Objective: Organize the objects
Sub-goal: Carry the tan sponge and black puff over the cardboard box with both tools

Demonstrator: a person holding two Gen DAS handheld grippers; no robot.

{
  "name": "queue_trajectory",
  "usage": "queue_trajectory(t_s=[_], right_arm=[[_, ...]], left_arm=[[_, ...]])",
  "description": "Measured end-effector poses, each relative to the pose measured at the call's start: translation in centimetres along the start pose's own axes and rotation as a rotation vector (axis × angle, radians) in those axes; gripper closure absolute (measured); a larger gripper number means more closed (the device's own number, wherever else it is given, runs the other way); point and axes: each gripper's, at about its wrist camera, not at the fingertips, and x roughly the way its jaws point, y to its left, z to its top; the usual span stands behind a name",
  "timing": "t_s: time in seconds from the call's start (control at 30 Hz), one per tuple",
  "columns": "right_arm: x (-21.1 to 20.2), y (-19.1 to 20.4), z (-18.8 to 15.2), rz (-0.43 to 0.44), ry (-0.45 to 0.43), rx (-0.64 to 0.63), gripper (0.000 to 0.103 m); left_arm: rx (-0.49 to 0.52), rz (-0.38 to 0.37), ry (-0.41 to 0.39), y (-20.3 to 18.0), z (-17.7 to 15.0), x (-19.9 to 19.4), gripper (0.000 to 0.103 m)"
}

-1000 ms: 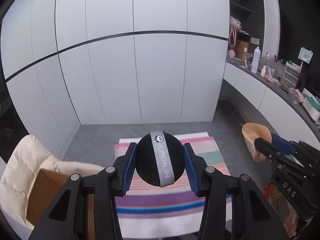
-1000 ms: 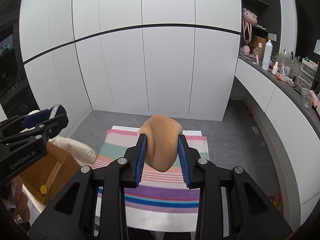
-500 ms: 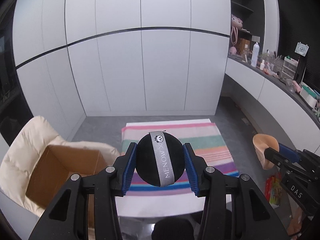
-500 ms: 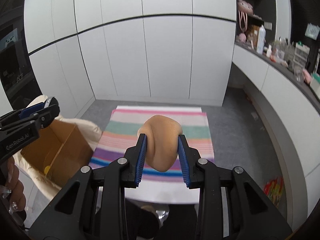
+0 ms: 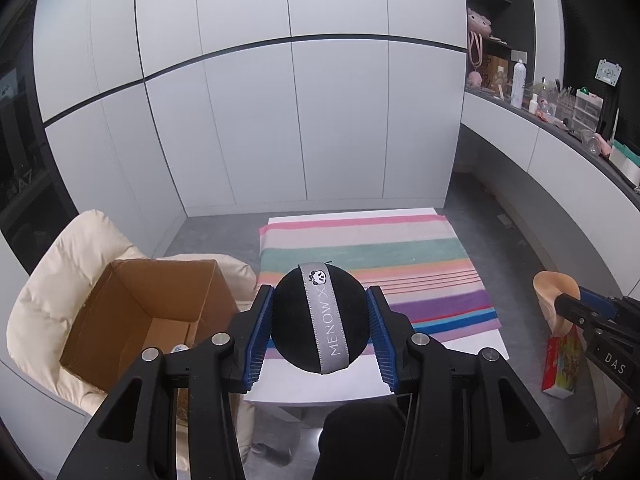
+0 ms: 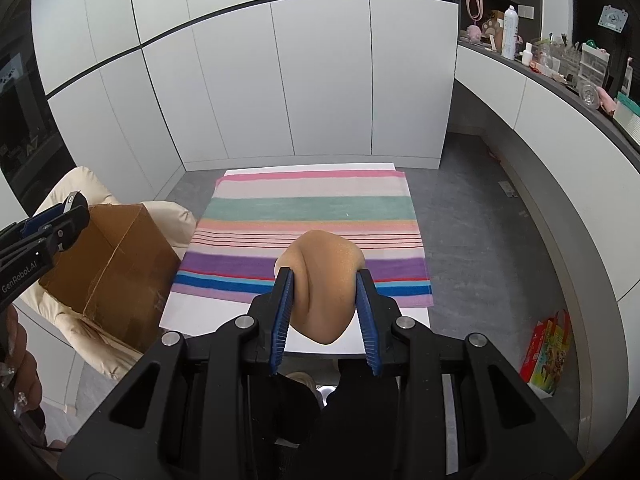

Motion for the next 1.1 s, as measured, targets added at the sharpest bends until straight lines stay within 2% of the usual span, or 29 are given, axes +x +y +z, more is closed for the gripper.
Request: queue_trajectory(t_s=[0.17,0.53,0.77,1.1], right_arm=[[-0.1,0.4,0.0,0.011,0.001,0.003,0.071],[-0.1,2.6,0.0,0.056,0.009,-0.032,0.071],[0.8,5.9,0.0,0.11,0.023,-0.091,0.071],[1.8,14.1,-0.4,0.244,0.043,-0.229,0.071]], left_arm=[[-0.023,-0.016,0.036,0.2,0.0,0.5,0.056],[-0.05,0.022,0.042,1.8,-1.0,-0.1,0.056],[-0.08,0.101,0.017,4.7,-2.1,-1.7,0.056],[-0.192,0.26,0.029,12.0,-5.4,-4.2,0.056]])
